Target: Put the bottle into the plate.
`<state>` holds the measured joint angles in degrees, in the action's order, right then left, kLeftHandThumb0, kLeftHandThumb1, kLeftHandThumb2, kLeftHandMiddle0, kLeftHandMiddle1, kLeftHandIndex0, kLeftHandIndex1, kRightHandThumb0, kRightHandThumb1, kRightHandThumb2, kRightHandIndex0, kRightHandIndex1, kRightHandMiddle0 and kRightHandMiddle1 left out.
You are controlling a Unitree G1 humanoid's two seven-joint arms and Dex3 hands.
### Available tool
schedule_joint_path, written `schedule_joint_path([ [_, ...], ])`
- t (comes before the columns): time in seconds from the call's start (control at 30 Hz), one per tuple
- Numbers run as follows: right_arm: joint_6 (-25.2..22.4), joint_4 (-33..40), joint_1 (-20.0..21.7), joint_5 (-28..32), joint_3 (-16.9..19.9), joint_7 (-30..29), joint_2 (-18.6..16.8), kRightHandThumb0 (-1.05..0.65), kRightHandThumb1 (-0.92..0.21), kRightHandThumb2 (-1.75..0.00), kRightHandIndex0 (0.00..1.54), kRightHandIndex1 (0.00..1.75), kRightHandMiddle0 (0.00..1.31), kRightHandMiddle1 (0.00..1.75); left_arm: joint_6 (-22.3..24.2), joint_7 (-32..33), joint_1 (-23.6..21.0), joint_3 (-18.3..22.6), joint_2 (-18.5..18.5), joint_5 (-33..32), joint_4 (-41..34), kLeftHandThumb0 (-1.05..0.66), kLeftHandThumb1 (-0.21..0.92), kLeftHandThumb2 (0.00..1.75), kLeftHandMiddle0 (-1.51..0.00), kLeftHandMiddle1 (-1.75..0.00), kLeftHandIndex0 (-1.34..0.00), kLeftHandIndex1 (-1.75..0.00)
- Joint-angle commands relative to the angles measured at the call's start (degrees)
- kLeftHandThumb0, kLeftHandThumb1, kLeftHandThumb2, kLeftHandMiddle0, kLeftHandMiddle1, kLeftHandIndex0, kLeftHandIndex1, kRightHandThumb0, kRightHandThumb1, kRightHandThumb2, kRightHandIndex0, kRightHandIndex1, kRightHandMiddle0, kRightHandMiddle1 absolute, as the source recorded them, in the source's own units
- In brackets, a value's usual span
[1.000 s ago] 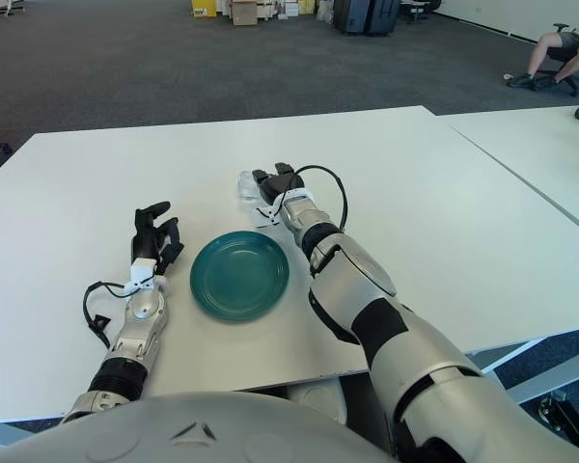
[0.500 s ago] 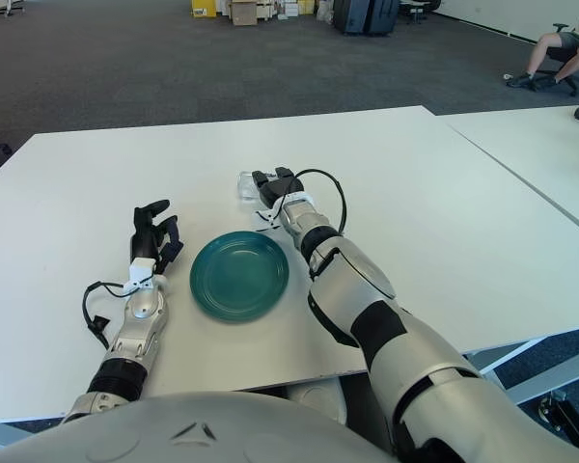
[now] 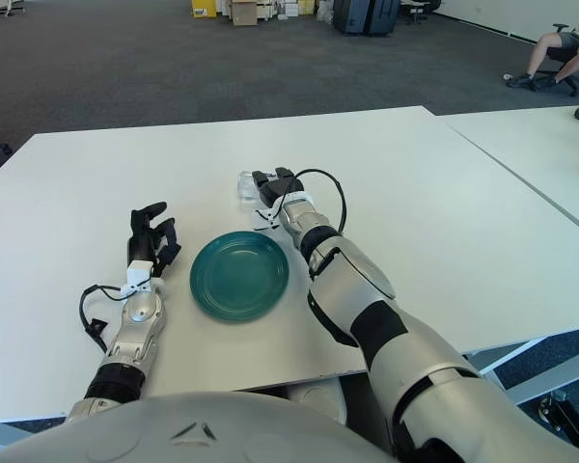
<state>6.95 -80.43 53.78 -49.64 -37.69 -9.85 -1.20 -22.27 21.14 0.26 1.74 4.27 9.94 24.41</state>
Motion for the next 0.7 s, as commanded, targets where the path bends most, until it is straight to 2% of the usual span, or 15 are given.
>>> schedule_joint_path([
  [0.0,0.65,-0.09,0.0,0.69,0.32,1.61,0.36,-1.02,-0.92,-0.33,0.12,0.03,0.01,0.16,0.8,0.34,-0.25,-0.09,-0.07,0.53,-1.13,-0.67,0.92,0.75,-0.44,-0.57,-0.14,-1.11],
  [0.23,2.31,0.04,0.49,0.59,0.04,2.81,1.21,-0.93,-0.92,-0.24,0.25,0.05,0.0,0.54,1.65,0.34,0.04,-0.21,0.22,0.58,-2.08,-0.66,0.92,0.75,-0.44,-0.56,-0.14,-1.1],
  [0.27,2.61,0.05,0.55,0.48,-0.15,2.89,1.35,-0.9,-0.92,-0.22,0.29,0.06,0.0,0.65,1.84,0.31,0.1,-0.21,0.26,0.55,-2.28,-0.66,0.92,0.75,-0.44,-0.56,-0.14,-1.1],
  [0.4,3.87,0.1,0.9,-0.51,-1.43,2.66,2.08,-0.82,-0.92,-0.17,0.39,0.1,0.0,0.9,2.46,0.19,0.48,-0.18,0.43,0.35,-3.32,-0.65,0.92,0.75,-0.43,-0.56,-0.14,-1.1],
  [0.5,4.89,0.18,1.32,-1.03,-2.26,2.46,2.77,-0.78,-0.92,-0.16,0.44,0.12,0.01,1.0,2.92,0.19,0.74,-0.26,0.61,0.37,-4.16,-0.64,0.92,0.75,-0.43,-0.55,-0.14,-1.1],
  [0.67,7.2,0.45,2.27,-1.56,-3.11,2.29,4.28,-0.74,-0.92,-0.15,0.49,0.15,0.05,1.05,3.86,0.21,1.05,-0.36,0.7,0.56,-5.26,-0.64,0.92,0.76,-0.43,-0.55,-0.14,-1.1],
])
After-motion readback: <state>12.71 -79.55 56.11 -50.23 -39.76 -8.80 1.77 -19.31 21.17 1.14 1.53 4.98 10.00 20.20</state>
